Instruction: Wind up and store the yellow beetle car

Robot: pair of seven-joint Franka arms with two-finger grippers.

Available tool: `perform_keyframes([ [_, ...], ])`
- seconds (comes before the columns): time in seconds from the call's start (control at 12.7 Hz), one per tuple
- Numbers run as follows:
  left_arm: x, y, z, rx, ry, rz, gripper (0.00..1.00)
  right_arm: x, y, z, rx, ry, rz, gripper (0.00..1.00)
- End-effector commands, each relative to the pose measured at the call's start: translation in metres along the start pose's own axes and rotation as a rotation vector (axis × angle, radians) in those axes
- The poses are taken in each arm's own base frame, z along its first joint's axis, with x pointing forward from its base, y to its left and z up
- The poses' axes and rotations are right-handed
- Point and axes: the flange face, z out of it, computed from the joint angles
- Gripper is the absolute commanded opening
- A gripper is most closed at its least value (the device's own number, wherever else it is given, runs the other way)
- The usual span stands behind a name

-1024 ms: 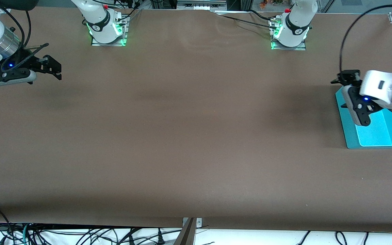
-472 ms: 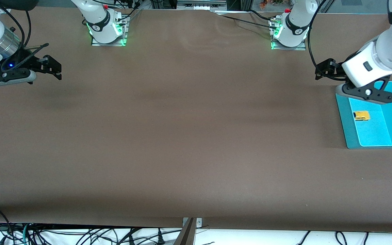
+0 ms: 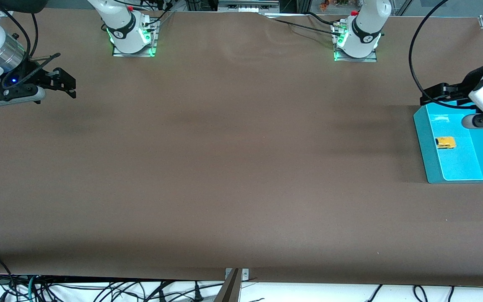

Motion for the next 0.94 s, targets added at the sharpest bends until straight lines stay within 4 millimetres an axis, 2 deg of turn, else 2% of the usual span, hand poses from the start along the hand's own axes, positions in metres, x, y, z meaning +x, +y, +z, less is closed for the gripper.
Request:
perform_keyframes([
  [0.0,-0.031,0.021,0.003,0.001,0.055,0.052,1.0,0.001,0.0,-0.004,0.0,-0.007,-0.017,1.0],
  [0.24,-0.035,0.035,0.005,0.002,0.062,0.08,1.0,0.001,0.0,-0.004,0.0,-0.007,-0.017,1.0],
  [0.39,-0.024,0.029,0.01,-0.01,0.051,0.073,1.0,0.001,0.0,-0.004,0.0,-0.007,-0.017,1.0],
  [0.87,-0.022,0.027,0.011,-0.003,0.05,0.071,1.0,0.001,0.0,-0.004,0.001,-0.008,-0.019,1.0],
])
